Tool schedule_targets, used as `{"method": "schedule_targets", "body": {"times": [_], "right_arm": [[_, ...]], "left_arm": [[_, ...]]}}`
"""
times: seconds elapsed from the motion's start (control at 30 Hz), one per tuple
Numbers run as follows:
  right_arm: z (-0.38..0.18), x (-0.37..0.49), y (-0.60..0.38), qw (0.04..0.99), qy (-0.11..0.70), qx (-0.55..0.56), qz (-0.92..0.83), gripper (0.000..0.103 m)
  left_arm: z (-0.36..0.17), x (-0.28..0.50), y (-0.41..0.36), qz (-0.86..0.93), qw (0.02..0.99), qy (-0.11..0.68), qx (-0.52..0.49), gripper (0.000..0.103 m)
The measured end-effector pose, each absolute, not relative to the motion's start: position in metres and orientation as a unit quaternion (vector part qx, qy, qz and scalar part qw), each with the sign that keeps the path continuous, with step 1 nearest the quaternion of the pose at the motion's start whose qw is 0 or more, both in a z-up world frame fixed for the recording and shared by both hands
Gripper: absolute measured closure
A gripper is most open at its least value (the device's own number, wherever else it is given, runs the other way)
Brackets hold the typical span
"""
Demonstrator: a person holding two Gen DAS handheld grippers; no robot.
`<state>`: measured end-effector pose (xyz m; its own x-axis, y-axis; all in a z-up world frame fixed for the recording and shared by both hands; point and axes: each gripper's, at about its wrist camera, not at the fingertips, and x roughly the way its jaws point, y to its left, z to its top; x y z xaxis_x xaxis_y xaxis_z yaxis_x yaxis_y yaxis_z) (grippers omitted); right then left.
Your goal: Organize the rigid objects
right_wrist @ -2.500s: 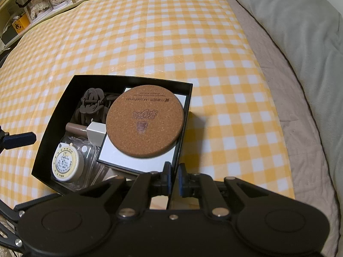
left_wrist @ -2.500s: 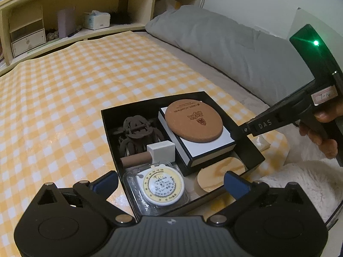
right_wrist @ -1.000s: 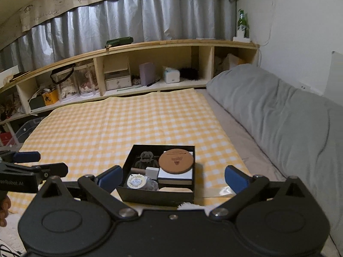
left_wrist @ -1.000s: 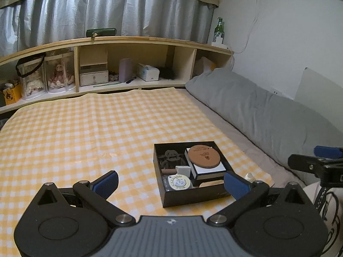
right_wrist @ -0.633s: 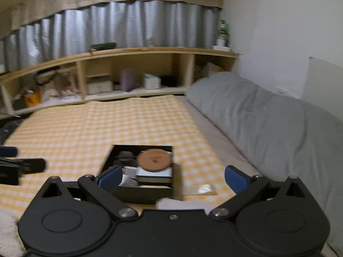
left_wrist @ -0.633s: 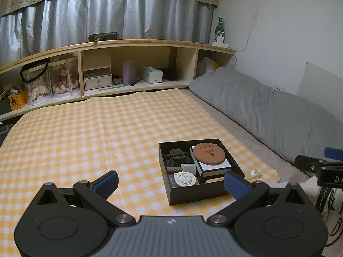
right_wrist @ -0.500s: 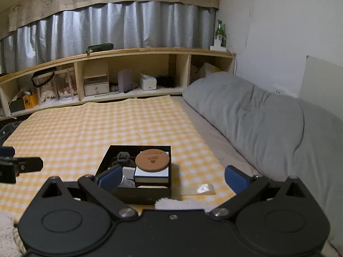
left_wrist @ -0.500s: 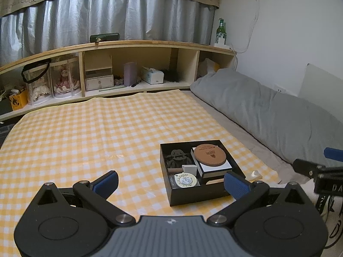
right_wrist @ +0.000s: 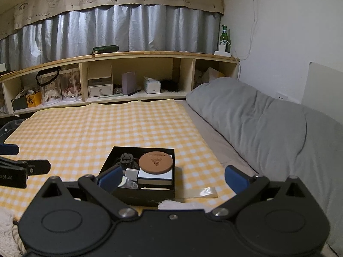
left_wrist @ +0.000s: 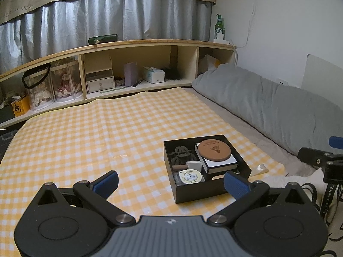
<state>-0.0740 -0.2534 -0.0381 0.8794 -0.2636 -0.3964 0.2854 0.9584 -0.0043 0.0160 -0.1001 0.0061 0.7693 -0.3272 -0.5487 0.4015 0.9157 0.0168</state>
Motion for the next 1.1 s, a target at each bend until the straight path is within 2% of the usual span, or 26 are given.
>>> {"method": "schedule_targets", "body": {"times": [1.1], "right_arm": [[-0.0412, -0.0755, -0.2499, 0.969, 0.203, 0.023, -0.142, 0.000]], "left_arm": [[0.0063, 0.0170, -0.0970, -0.193, 0.938, 0.279, 0.067, 0.000]]}}
